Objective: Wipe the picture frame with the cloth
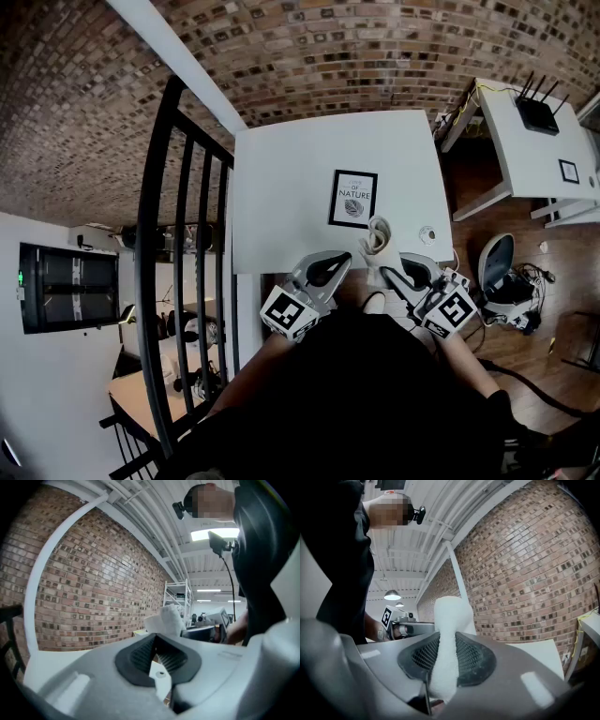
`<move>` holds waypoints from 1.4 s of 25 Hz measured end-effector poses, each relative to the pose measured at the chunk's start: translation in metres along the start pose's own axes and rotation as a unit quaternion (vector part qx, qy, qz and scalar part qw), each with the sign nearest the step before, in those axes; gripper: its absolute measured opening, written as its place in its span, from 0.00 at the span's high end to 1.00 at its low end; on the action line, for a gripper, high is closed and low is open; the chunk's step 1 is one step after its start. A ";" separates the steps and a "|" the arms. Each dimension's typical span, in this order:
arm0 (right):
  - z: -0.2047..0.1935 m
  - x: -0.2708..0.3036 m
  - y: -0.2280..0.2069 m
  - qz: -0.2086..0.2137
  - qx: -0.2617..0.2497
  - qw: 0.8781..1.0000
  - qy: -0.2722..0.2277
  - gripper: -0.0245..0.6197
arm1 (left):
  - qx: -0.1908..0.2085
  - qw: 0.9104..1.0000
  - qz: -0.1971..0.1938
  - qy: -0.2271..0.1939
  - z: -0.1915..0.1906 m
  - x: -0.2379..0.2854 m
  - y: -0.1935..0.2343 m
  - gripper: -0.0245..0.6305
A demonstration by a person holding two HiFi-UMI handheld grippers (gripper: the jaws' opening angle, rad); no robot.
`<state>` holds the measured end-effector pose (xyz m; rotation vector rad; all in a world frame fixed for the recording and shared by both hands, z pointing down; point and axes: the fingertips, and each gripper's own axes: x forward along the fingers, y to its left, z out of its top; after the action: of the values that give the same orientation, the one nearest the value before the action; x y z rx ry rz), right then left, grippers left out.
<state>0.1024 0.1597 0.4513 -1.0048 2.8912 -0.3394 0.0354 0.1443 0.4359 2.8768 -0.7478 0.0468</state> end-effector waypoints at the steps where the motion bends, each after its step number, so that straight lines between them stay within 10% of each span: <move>1: -0.001 0.000 -0.004 0.002 0.000 1.000 0.003 0.82 | 0.001 1.000 0.000 -0.001 0.000 0.003 0.000 0.96; 22: -0.022 0.149 -0.078 -0.060 0.020 0.995 0.071 0.82 | -0.035 0.998 -0.045 0.015 -0.007 0.006 0.154 0.96; 35: -0.135 0.196 -0.178 -0.100 0.035 0.962 0.252 0.82 | -0.048 0.998 -0.012 0.036 -0.030 0.025 0.198 0.96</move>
<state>0.0390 -0.0724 0.6257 -1.3776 3.1764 -0.8136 -0.0387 -0.0332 0.4977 2.7764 -0.6828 0.1073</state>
